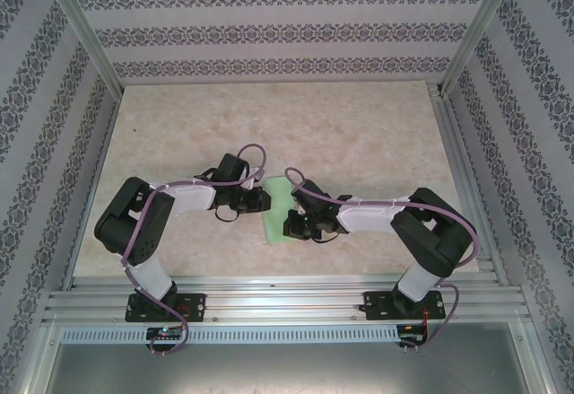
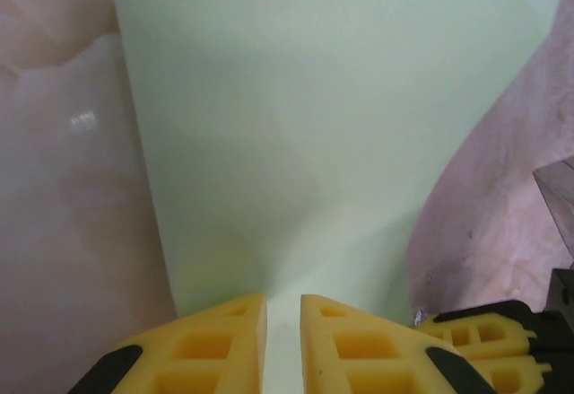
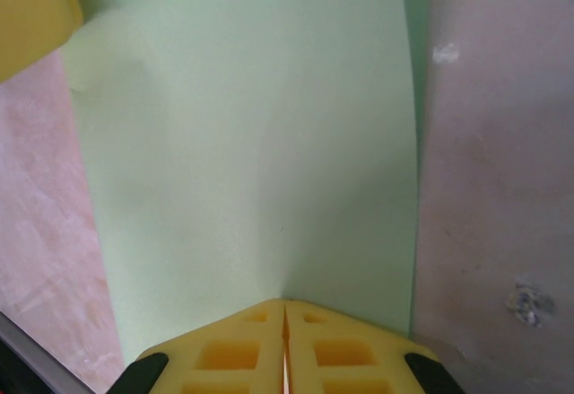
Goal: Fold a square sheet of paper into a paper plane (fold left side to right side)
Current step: First fold the square sheet of paper in half at the center of the table.
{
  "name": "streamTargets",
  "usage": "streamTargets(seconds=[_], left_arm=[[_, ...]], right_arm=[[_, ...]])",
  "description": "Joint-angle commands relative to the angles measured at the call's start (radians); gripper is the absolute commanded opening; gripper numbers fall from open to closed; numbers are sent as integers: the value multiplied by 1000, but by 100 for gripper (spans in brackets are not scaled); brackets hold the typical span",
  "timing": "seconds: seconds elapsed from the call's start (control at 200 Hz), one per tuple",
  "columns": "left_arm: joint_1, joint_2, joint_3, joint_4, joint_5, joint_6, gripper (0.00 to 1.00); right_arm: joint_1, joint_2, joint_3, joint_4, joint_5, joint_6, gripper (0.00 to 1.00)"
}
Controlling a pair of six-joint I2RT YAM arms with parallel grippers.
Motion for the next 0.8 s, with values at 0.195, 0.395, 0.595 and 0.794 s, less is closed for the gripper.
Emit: streamTargets(seconds=[0.195,0.395,0.595,0.794], left_arm=[[7,72,94,-39,-90,73,17],[19,111,134,-55,-109,95,17],[36,126,162,-71,-118,113,17],[58,148,202,-96,-120,138,18]], right_arm=[[29,77,-49,-171,57,-27,9],[29,77,-47,-183,62,-33,9],[31,78,-52,-191,65,-34,9],[31,86,-47,-193,62,-36,9]])
